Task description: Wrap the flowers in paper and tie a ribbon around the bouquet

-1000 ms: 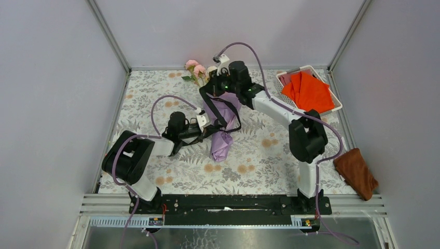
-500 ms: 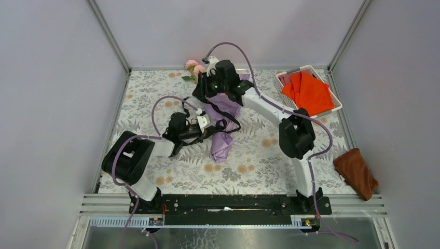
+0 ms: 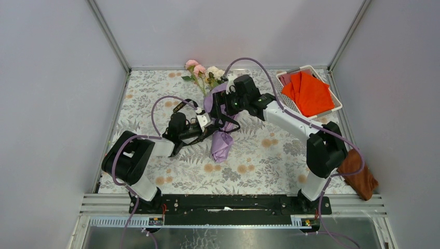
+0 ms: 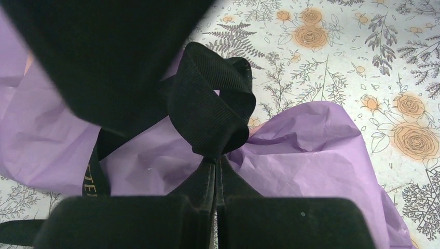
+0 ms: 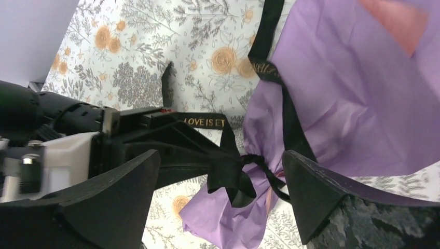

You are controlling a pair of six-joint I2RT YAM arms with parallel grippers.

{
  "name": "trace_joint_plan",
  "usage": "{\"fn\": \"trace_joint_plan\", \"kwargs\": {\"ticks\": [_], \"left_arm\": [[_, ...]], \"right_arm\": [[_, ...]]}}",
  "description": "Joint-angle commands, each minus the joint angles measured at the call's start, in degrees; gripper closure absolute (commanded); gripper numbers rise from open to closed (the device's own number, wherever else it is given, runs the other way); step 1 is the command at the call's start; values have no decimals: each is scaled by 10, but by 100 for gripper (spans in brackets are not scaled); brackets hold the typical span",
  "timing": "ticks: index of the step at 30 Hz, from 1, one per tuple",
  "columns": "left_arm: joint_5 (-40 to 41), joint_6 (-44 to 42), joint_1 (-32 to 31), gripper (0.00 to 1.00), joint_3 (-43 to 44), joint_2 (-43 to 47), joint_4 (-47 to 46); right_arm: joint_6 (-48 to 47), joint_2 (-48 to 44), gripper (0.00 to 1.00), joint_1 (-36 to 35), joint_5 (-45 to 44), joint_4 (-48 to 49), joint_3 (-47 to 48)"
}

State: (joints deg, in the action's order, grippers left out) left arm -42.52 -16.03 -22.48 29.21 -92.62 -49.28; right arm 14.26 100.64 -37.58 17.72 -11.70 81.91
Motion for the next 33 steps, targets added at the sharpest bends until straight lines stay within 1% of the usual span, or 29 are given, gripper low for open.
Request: {"fn": "trace_joint_plan", "kwargs": {"ticks": [1,3,7,8,9,10,11,13,14,15,16,19,20,21,22,23,24,25,26,27,28,29,30,32,33], "left_arm": [[16,-13,-6,100,0,0,-24],[18,-15,-7,100,-1,1,-22],[24,-14,-9,100,-1,2,-20],[24,-14,-9,100,0,3,-21],[25,-14,-10,100,0,3,-21],[26,-14,-10,100,0,2,-20],[29,-14,-10,100,1,2,-20],[32,-14,-10,100,4,1,-17],[36,-12,-10,100,6,2,-14],[39,-9,-10,100,9,2,-10],[41,-6,-10,100,11,2,-7],[38,-3,-10,100,16,8,-1],[32,-8,-10,100,16,12,6],[22,-25,-9,98,19,18,25],[14,-47,-7,81,24,29,52],[-11,-59,3,55,28,40,75],[-44,-56,22,31,36,48,88],[-106,-68,40,17,55,55,129],[-132,-121,55,7,90,58,211],[-134,-171,66,4,127,57,299],[-134,-236,81,4,171,49,393],[-133,-320,100,5,213,37,485],[-122,-408,118,9,253,20,574],[-74,-574,143,14,341,-33,747],[-47,-650,149,16,371,-61,803]], "right_arm": [[62,-14,5,1,31,60,-47],[78,-13,8,0,46,81,-56],[89,4,16,0,39,61,-52],[92,7,18,0,40,61,-52],[96,10,23,0,45,65,-53],[98,13,31,0,55,68,-51],[100,17,44,0,65,70,-49],[102,21,76,0,80,69,-44],[102,23,88,0,87,68,-44],[100,22,96,1,93,67,-45],[96,19,100,3,93,64,-46],[86,5,100,20,88,57,-54],[85,0,100,27,87,59,-59],[84,-3,100,33,88,63,-62],[84,-5,100,38,90,67,-65],[81,-5,100,41,94,72,-67],[76,-5,100,42,96,74,-68],[70,-4,100,42,95,72,-68],[62,-3,100,43,93,68,-66],[56,-2,100,43,88,62,-62],[51,-2,100,44,85,58,-61],[46,-2,100,46,82,57,-61],[44,-2,100,47,81,57,-61],[37,-1,100,49,81,59,-63],[35,1,100,49,82,61,-63]]}}
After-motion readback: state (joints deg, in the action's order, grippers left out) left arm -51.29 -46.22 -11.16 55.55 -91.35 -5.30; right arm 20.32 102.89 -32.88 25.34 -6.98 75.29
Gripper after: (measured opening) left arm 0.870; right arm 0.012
